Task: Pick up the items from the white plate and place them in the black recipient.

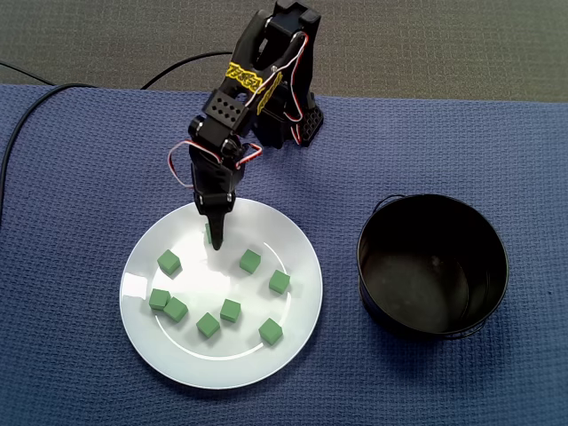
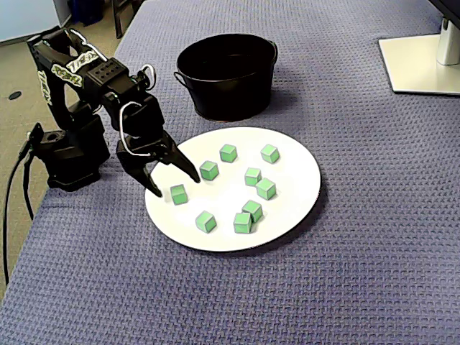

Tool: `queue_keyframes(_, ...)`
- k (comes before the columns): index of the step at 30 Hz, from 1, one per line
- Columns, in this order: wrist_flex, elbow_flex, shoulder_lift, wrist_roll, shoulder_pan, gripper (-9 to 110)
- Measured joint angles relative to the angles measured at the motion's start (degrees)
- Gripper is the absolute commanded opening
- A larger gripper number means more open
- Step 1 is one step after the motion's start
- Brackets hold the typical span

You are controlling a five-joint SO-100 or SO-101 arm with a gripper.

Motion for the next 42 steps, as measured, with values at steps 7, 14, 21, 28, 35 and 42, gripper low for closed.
queue_keyframes(7,-5.4,3.3,-0.3,0.6,-1.8,13)
queue_keyframes(14,-6.6,3.4,-0.3,1.9,-2.6,0)
queue_keyframes(21,-7.6,4.2,0.9,3.6,-3.3,0)
queue_keyframes(28,10.9,-14.0,9.7,8.8,-4.5,0)
queue_keyframes(35,20.3,-42.0,13.0,15.8,-20.3,0)
queue_keyframes(42,18.8,-56.5,0.4,20.8,-45.4,0)
